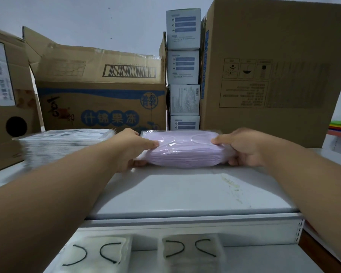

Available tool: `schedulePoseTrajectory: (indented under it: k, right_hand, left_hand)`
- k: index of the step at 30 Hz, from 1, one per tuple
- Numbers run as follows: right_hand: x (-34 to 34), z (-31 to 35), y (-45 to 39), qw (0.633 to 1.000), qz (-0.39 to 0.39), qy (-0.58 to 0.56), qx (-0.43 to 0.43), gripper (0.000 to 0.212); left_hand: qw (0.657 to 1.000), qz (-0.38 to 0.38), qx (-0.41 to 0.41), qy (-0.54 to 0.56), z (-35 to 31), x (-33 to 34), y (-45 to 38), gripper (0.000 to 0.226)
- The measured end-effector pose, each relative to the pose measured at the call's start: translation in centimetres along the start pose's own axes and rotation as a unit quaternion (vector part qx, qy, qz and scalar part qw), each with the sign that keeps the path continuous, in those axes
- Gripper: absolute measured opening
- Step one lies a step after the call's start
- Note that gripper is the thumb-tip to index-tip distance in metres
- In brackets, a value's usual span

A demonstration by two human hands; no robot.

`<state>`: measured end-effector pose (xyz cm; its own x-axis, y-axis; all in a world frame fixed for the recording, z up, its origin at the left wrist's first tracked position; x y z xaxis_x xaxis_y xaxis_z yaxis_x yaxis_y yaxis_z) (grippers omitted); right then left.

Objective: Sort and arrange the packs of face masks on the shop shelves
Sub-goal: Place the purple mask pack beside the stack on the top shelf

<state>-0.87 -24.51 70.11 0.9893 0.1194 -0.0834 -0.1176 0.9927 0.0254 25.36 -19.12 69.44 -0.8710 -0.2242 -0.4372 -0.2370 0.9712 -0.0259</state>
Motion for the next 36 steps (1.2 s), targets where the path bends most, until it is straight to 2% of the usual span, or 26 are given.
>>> schedulePoseTrajectory:
  k: [3, 8, 14, 15, 17, 19, 21, 22, 25, 31, 34, 36]
  right_hand:
    - [0.4, 0.3, -0.1, 0.998, -0.023, 0.061, 0.003, 0.015]
    - [-1.2, 0.6, -0.2, 0.992, -0.048, 0.115, -0.003, 0.02]
    - [-1.9, 0.1, -0.2, 0.981, -0.059, 0.186, 0.012, 0.026]
    - [-1.9, 0.2, -0.1, 0.972, -0.075, 0.224, -0.005, 0.029]
    - [-1.9, 0.6, 0.1, 0.938, -0.114, 0.322, -0.069, 0.031]
    - [-1.6, 1.1, 0.7, 0.9, -0.132, 0.379, -0.171, 0.023]
    - [-1.0, 1.4, 1.3, 0.875, -0.095, 0.399, -0.256, 0.012]
    - [-0.7, 1.4, 1.5, 0.869, -0.069, 0.401, -0.282, 0.015]
    - [-0.1, 1.1, 1.4, 0.867, -0.019, 0.409, -0.286, 0.026]
    - [0.5, 1.6, 1.4, 0.85, -0.001, 0.459, -0.258, 0.03]
    - [0.2, 1.4, 1.9, 0.839, -0.02, 0.46, -0.291, 0.027]
    - [-0.1, 1.5, 2.1, 0.842, -0.057, 0.426, -0.326, 0.027]
  left_hand:
    - [0.997, -0.042, 0.005, -0.062, -0.4, 0.4, -0.1, 0.055]
    - [0.99, -0.048, 0.055, -0.121, -0.8, 1.7, -0.1, 0.079]
    - [0.976, -0.072, 0.069, -0.192, -0.7, 2.2, -0.1, 0.08]
    - [0.963, -0.088, 0.078, -0.242, -0.6, 2.1, -0.2, 0.08]
    - [0.914, -0.149, 0.126, -0.357, -0.9, 1.7, -0.3, 0.073]
    - [0.85, -0.189, 0.245, -0.427, -1.9, 1.5, -0.1, 0.053]
    - [0.78, -0.15, 0.36, -0.489, -2.8, 1.9, 0.0, 0.03]
    - [0.758, -0.121, 0.379, -0.516, -3.0, 2.2, 0.1, 0.026]
    - [0.76, -0.078, 0.347, -0.543, -3.1, 2.7, 0.1, 0.031]
    - [0.769, -0.051, 0.327, -0.547, -3.9, 2.6, 0.4, 0.033]
    - [0.766, -0.072, 0.347, -0.537, -3.8, 2.7, 0.2, 0.031]
    - [0.777, -0.116, 0.343, -0.514, -3.9, 2.4, 0.2, 0.03]
Point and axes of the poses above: each hand's wrist, its own y-axis away from the middle knuckle, its own x-axis out of the palm, z = x × y, the point moved 1 cm from there along -y, towards the middle knuckle, and after that the axes turned 13 degrees about -y, right-handed, at the moved point
